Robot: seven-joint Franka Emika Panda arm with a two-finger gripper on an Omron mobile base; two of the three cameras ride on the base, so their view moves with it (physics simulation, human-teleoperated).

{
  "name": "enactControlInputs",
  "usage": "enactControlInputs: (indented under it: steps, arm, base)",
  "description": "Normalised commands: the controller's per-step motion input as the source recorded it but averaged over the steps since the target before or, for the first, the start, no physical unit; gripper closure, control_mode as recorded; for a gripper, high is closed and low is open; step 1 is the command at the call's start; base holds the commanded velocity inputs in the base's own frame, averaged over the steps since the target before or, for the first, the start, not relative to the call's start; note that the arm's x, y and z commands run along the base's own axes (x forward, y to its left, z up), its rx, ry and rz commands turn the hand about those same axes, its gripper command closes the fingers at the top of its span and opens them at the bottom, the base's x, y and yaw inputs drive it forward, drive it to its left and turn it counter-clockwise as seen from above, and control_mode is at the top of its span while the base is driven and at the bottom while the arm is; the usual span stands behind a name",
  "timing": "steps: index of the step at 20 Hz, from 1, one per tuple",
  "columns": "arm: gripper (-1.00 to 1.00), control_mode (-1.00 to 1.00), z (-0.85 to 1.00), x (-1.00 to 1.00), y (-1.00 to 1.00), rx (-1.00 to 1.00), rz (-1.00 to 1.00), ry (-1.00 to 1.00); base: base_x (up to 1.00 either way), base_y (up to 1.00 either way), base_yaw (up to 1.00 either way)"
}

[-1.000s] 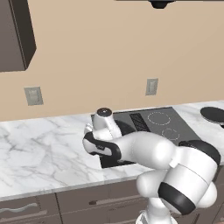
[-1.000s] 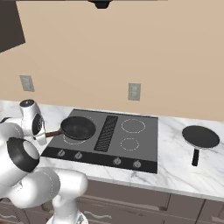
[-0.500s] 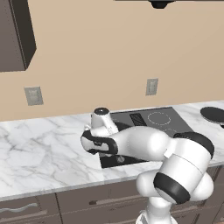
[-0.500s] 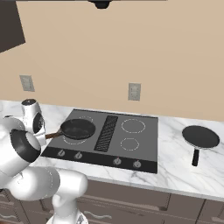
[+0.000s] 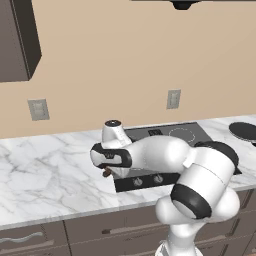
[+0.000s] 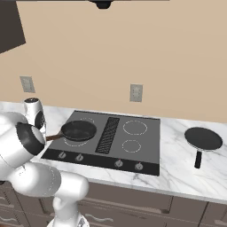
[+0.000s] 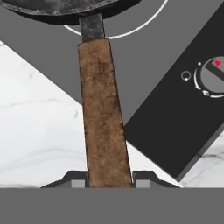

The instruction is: Place both pans onto different burners. Then place the lemon wedge and the steak on different pans.

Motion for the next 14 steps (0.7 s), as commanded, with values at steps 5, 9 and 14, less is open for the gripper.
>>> enactControlInputs:
  steps: [5,9,14]
  arm:
    - [-1.0,-1.0,-0.04,-0.05,0.0,0.0,0.0,0.14]
    - [-1.0,-1.0,-0.07,-0.04,0.0,0.0,0.0,0.11]
    - [-1.0,-1.0,0.0,0.0,0.0,0.0,0.0,0.01]
  base:
    - [0.0,0.0,0.0]
    - [0.0,0.0,0.0]
    - [0.0,0.0,0.0]
